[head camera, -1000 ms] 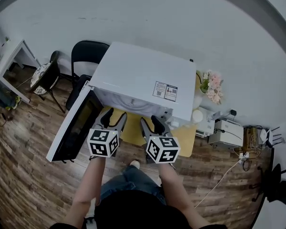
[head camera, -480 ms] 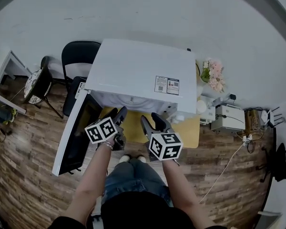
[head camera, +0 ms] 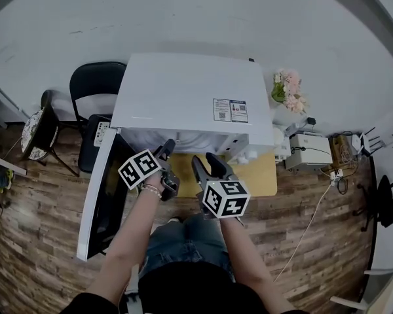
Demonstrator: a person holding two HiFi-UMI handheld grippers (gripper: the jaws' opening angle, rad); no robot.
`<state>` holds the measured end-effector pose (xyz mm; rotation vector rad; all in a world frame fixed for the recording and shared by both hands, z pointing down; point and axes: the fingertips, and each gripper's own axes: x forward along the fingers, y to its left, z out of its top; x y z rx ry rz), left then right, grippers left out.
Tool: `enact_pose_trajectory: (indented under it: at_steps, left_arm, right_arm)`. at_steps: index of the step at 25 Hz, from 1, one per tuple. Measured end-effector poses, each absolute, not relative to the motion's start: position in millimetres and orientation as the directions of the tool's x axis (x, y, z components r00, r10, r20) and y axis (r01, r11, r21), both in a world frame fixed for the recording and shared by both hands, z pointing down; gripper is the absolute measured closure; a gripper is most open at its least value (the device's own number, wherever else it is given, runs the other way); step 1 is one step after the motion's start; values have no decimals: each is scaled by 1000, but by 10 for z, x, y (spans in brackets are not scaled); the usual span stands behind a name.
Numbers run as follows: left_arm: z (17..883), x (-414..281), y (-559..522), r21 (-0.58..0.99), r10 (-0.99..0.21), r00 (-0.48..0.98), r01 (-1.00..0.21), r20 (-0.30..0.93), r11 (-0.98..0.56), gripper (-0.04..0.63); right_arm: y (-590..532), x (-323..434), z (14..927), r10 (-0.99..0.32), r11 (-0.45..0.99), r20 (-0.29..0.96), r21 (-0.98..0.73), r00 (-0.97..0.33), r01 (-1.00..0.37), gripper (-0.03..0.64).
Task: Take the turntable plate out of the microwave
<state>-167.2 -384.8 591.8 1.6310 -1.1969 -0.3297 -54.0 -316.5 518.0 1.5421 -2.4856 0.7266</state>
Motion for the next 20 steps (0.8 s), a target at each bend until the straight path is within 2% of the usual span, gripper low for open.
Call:
enact_pose_trajectory:
  at_steps: [6, 16, 17, 20]
  left_arm:
    - [5956, -1762, -3868, 877, -840, 418, -462, 346, 131, 357]
    - [5978, -1710, -3949, 927, -863, 416, -348, 286, 139, 357]
    - [5997, -1720, -3952, 932, -867, 409, -331, 284, 149, 367]
    - [6082, -1764, -3939, 929, -873, 384, -325, 301, 177, 459]
  right_arm:
    - [-3133, -493, 5240, -824, 335, 356, -321, -441, -886, 445]
    - [-3141, -485, 5274, -822, 316, 362, -351, -439, -881, 456]
    - [-3145, -481, 5299, -820, 310, 365, -363, -440, -879, 457]
    - [-3178, -473, 5382, -813, 293, 371, -405, -449, -866, 462]
